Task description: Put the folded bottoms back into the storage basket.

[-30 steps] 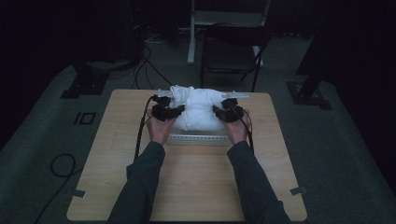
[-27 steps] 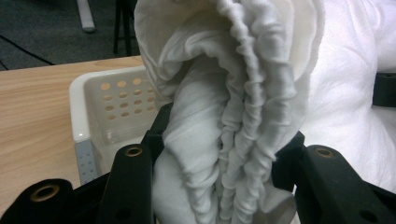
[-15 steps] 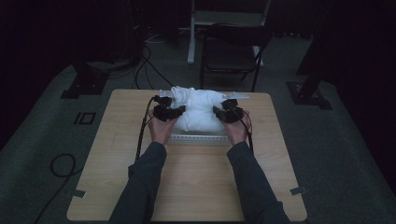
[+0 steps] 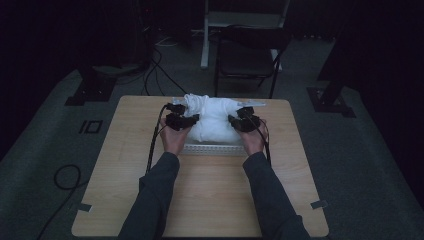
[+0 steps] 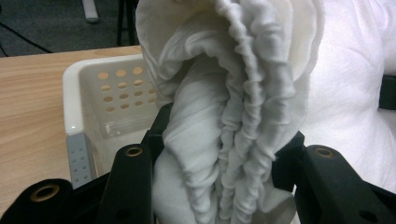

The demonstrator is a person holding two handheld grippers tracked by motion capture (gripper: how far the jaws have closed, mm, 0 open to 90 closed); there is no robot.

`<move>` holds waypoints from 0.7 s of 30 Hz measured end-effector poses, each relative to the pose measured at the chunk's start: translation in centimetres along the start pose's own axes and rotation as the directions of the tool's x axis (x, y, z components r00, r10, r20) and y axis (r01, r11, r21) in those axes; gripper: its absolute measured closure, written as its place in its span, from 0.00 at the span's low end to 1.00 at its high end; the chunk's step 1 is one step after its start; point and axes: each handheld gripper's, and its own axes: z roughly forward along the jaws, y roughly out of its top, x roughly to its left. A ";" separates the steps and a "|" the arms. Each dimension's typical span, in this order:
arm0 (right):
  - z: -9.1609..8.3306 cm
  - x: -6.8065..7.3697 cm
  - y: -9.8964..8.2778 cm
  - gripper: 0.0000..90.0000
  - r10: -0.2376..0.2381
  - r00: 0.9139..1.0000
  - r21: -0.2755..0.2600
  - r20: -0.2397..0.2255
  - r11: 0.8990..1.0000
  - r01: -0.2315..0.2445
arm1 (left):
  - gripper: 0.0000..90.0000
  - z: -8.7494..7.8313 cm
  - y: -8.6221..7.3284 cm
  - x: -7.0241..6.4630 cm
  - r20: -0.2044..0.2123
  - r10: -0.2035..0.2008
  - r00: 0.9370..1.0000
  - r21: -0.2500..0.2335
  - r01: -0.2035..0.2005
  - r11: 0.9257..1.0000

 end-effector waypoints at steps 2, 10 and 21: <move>0.1 0.0 -0.1 0.79 0.002 1.000 0.002 0.001 1.000 -0.002 | 0.61 0.1 0.0 0.0 0.000 -0.002 1.000 0.002 0.002 1.000; 0.4 -0.3 -0.4 0.79 0.011 1.000 0.012 -0.001 1.000 -0.011 | 0.61 0.5 -0.3 -0.1 -0.004 0.003 1.000 0.016 -0.003 1.000; 0.8 -0.7 -1.1 0.79 0.026 1.000 0.034 0.006 0.999 -0.026 | 0.61 1.3 -0.7 -0.4 -0.007 0.005 1.000 0.038 -0.005 0.999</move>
